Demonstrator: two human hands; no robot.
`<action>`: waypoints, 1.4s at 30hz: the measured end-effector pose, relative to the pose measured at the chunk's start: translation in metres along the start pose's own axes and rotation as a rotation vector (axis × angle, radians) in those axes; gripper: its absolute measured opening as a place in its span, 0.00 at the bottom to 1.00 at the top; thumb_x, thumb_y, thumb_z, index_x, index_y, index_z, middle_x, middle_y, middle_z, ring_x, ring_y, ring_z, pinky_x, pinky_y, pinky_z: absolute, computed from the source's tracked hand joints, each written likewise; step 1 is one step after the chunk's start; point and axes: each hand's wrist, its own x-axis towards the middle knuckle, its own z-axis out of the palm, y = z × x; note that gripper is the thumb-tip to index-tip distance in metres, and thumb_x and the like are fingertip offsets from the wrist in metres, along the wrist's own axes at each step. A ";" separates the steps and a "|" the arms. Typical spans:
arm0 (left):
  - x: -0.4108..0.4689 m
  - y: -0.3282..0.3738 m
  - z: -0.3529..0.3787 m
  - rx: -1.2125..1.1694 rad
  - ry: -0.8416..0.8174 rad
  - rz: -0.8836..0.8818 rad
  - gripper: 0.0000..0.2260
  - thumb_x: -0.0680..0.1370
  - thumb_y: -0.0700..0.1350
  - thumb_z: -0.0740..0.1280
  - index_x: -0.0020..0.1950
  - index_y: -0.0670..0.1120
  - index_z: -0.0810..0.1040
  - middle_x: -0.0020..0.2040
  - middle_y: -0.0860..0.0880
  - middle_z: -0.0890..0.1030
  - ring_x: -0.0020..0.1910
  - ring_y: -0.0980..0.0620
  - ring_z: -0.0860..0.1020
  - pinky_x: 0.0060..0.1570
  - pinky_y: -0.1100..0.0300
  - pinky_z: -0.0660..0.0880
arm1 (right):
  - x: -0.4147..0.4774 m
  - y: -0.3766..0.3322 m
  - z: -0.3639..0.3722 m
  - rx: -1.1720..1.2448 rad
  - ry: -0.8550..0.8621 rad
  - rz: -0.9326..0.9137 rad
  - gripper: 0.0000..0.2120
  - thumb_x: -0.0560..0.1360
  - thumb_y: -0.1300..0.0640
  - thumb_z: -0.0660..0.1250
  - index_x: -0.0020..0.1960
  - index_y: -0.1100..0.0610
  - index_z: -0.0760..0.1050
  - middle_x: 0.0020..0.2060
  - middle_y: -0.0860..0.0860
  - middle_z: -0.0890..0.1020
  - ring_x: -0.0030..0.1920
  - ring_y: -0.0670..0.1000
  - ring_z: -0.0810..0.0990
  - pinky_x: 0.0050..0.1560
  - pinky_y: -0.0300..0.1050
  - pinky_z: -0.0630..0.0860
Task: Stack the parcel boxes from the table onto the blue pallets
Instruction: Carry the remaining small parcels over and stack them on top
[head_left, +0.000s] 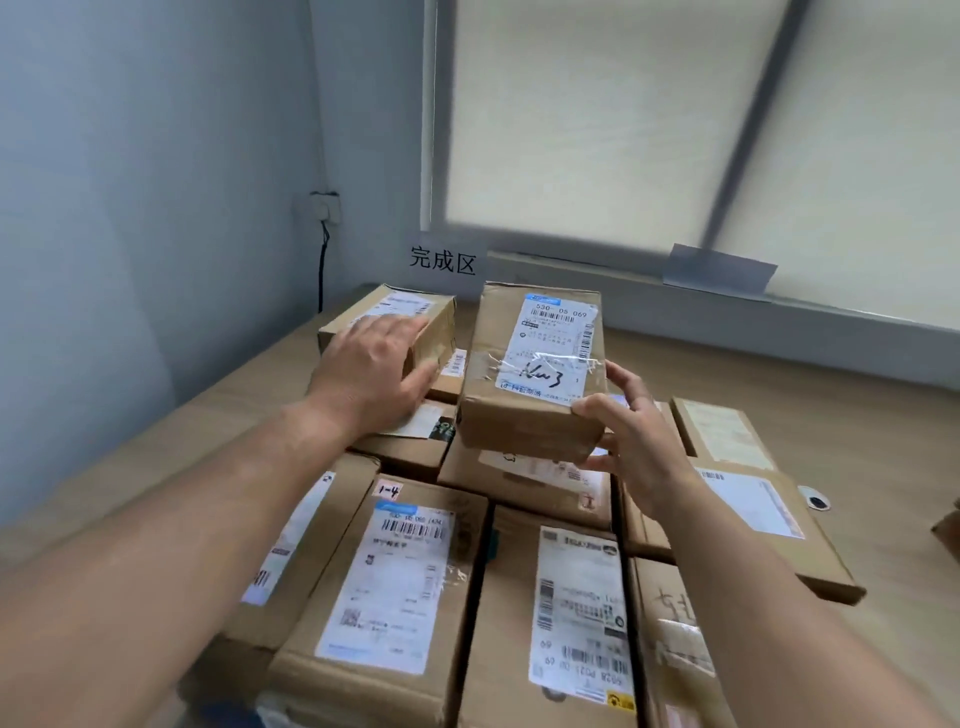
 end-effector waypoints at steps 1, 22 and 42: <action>0.006 -0.007 0.000 -0.003 0.001 0.012 0.28 0.76 0.58 0.53 0.72 0.46 0.66 0.69 0.46 0.71 0.69 0.47 0.66 0.68 0.50 0.61 | 0.005 -0.001 0.005 -0.005 0.014 0.013 0.37 0.61 0.53 0.70 0.69 0.45 0.65 0.48 0.53 0.82 0.42 0.53 0.81 0.37 0.48 0.79; 0.047 -0.067 0.028 -0.094 -0.177 0.255 0.29 0.78 0.65 0.50 0.73 0.51 0.65 0.72 0.51 0.68 0.71 0.52 0.63 0.68 0.52 0.61 | 0.058 0.015 0.082 -0.327 0.291 0.044 0.22 0.80 0.48 0.56 0.73 0.48 0.62 0.51 0.42 0.73 0.50 0.44 0.71 0.47 0.46 0.68; 0.058 -0.058 0.028 -0.109 -0.071 0.287 0.27 0.76 0.65 0.58 0.67 0.49 0.71 0.66 0.50 0.73 0.66 0.50 0.69 0.64 0.51 0.64 | 0.050 0.008 0.074 -0.552 0.373 -0.026 0.28 0.79 0.41 0.58 0.75 0.52 0.60 0.67 0.52 0.72 0.60 0.49 0.72 0.54 0.43 0.70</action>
